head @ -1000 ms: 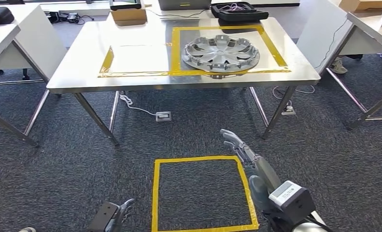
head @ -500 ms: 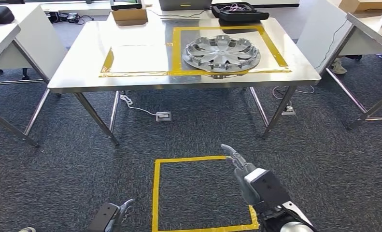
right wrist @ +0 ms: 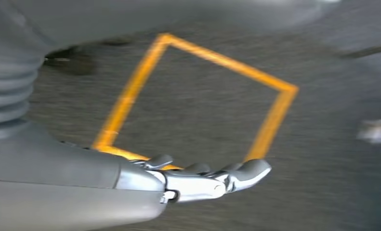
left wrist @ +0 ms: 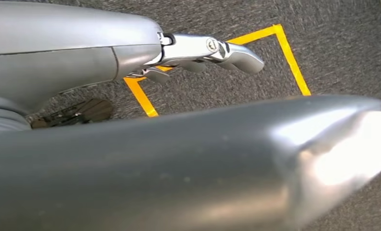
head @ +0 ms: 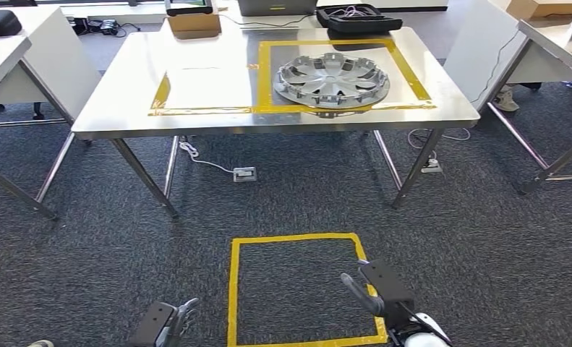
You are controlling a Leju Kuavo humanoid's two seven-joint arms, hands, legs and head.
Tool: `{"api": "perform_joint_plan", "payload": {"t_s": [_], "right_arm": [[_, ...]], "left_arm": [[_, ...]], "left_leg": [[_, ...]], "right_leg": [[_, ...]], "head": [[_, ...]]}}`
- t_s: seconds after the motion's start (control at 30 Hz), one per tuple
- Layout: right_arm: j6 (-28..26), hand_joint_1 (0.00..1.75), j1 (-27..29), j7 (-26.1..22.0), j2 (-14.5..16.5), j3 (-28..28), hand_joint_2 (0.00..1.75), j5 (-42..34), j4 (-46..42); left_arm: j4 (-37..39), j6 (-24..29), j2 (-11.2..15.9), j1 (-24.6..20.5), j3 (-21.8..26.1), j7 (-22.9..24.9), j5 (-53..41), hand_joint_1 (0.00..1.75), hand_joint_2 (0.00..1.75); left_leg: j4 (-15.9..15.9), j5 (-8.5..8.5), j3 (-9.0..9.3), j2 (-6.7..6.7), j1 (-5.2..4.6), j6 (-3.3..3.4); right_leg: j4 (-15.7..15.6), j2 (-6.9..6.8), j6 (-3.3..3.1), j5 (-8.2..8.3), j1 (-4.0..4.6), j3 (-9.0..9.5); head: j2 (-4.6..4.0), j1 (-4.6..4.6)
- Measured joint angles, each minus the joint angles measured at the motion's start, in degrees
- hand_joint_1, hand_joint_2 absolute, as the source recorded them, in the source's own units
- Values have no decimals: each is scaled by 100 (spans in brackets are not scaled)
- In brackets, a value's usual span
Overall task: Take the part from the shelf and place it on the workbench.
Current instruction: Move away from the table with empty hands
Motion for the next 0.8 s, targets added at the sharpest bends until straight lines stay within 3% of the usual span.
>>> {"api": "perform_joint_plan", "payload": {"t_s": [0.17,0.3,0.8], "right_arm": [[-24,0,-463,-154,121,-71,175,-3,1590],[-33,0,-681,-119,172,-107,0,-48,2394],[-192,0,-776,88,192,-322,0,-294,4282]], "left_arm": [[39,-17,2,-34,28,54,5,0,0],[58,-13,4,-50,29,119,4,0,0],[143,131,-4,-36,31,296,-37,0,0]], "left_leg": [[0,4,-5,-1,0,5],[2,4,-8,-1,-1,5],[5,3,-17,-6,-1,6]], "right_leg": [[0,-4,4,3,-1,-1],[0,-3,5,3,-2,-5],[0,-6,6,3,-3,-11]], "head": [[1,0],[-1,0],[0,0]]}}
